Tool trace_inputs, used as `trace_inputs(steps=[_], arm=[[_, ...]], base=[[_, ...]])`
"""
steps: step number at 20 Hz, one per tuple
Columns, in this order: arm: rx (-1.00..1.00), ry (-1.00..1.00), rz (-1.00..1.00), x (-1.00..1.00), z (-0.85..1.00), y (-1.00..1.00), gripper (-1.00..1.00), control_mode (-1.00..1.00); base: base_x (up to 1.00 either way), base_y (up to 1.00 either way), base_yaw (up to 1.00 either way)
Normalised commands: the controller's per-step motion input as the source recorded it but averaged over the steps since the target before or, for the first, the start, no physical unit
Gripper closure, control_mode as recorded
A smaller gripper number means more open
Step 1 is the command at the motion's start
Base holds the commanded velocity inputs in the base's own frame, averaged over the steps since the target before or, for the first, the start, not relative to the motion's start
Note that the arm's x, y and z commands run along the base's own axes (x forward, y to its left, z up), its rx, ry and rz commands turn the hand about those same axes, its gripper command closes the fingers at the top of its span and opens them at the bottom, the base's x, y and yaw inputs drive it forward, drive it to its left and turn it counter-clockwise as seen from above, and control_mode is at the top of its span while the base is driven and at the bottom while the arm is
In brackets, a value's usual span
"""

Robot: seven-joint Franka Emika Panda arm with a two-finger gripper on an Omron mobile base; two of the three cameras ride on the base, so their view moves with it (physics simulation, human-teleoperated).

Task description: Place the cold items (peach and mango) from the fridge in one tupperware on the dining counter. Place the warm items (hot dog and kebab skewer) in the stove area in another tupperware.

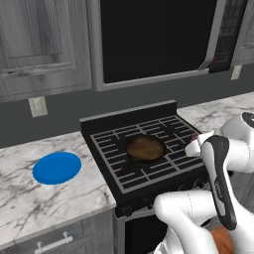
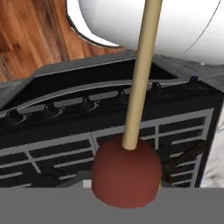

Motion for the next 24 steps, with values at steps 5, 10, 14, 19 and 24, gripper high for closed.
trace_inputs(steps=[5, 10, 14, 19, 24], arm=[[-0.28, -0.01, 0.10, -0.87, -0.68, 0.03, 1.00, -1.00], [0.00, -0.04, 0.12, -0.81, -0.32, -0.07, 1.00, -1.00], [0.00, 0.00, 0.09, -0.57, -0.25, 0.00, 1.00, 1.00], [0.00, 0.00, 0.00, 0.00, 0.00, 0.00, 1.00, 1.00], [0.00, 0.00, 0.00, 0.00, 0.00, 0.00, 1.00, 1.00]], base=[[0.00, 0.00, 0.00], [0.00, 0.00, 0.00], [-0.18, 0.00, 0.03], [-0.64, -0.01, 0.20], [-0.57, -0.26, 0.27]])
